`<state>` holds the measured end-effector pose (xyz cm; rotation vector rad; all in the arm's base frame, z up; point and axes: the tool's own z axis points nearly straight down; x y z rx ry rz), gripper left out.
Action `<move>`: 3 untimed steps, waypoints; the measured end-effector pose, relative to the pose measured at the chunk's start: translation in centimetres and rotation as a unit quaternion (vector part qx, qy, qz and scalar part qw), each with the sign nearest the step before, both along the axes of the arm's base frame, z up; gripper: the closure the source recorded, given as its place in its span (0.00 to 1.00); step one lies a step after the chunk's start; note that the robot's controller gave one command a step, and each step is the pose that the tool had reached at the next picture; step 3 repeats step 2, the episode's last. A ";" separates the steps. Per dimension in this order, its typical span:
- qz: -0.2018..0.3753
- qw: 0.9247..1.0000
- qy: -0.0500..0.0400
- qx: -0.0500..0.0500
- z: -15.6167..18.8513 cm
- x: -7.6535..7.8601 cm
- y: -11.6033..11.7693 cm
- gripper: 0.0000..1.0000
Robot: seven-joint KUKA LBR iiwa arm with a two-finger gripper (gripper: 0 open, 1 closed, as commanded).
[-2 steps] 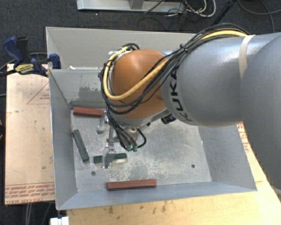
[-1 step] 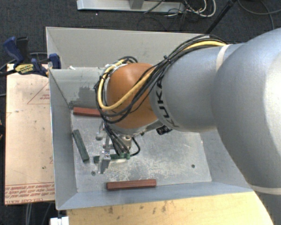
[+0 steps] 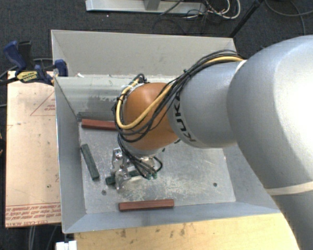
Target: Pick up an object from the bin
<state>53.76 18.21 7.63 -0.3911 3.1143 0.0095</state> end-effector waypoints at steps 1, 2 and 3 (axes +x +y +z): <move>0.000 1.000 0.000 0.000 0.0 0.0 0.0 1.00; 0.020 1.000 -0.005 -0.001 18.3 1.1 1.7 1.00; 0.020 1.000 -0.005 -0.001 18.3 1.1 1.7 1.00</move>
Offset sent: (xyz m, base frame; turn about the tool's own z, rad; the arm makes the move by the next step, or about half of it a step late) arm 0.0089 0.0160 0.1782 -0.0419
